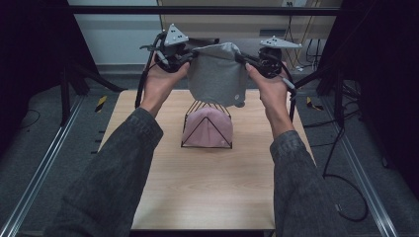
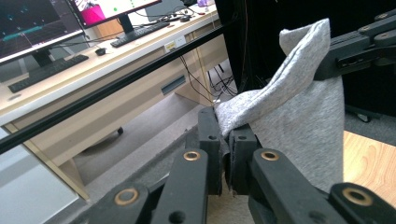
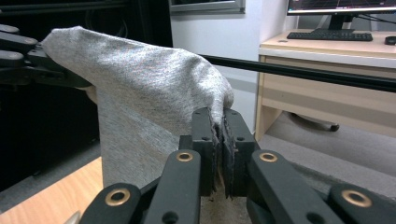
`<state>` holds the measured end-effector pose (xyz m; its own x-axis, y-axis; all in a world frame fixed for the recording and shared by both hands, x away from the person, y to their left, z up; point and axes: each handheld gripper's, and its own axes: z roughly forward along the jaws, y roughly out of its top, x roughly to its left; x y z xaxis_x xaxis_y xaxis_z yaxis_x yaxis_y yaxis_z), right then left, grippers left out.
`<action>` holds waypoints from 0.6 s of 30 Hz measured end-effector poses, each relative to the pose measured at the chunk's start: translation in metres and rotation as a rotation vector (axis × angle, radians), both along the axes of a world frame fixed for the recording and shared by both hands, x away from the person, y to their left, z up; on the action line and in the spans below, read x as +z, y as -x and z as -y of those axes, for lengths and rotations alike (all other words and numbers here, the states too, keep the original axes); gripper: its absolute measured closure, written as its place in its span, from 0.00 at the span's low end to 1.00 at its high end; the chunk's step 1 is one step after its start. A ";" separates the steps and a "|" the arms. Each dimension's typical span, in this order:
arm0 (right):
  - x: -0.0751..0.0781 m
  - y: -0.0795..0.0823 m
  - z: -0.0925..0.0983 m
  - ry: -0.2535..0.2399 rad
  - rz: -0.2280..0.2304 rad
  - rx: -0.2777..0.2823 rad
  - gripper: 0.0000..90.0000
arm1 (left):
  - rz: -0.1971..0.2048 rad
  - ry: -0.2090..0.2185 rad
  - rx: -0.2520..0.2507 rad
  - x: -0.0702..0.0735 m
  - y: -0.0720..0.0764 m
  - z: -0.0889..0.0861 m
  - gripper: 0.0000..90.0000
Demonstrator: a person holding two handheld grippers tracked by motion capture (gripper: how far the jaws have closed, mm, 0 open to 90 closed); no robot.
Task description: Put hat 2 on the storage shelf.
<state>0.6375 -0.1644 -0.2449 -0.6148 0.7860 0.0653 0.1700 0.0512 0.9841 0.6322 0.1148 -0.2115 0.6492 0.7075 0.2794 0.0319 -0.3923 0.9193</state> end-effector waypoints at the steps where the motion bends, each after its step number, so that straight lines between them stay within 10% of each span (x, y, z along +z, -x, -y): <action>1: -0.001 -0.002 0.000 -0.005 0.001 0.001 0.95 | 0.000 0.001 0.002 -0.001 -0.002 0.000 0.96; 18: -0.018 -0.022 -0.003 0.005 -0.015 -0.006 0.95 | -0.034 0.042 0.004 -0.020 -0.024 -0.001 0.96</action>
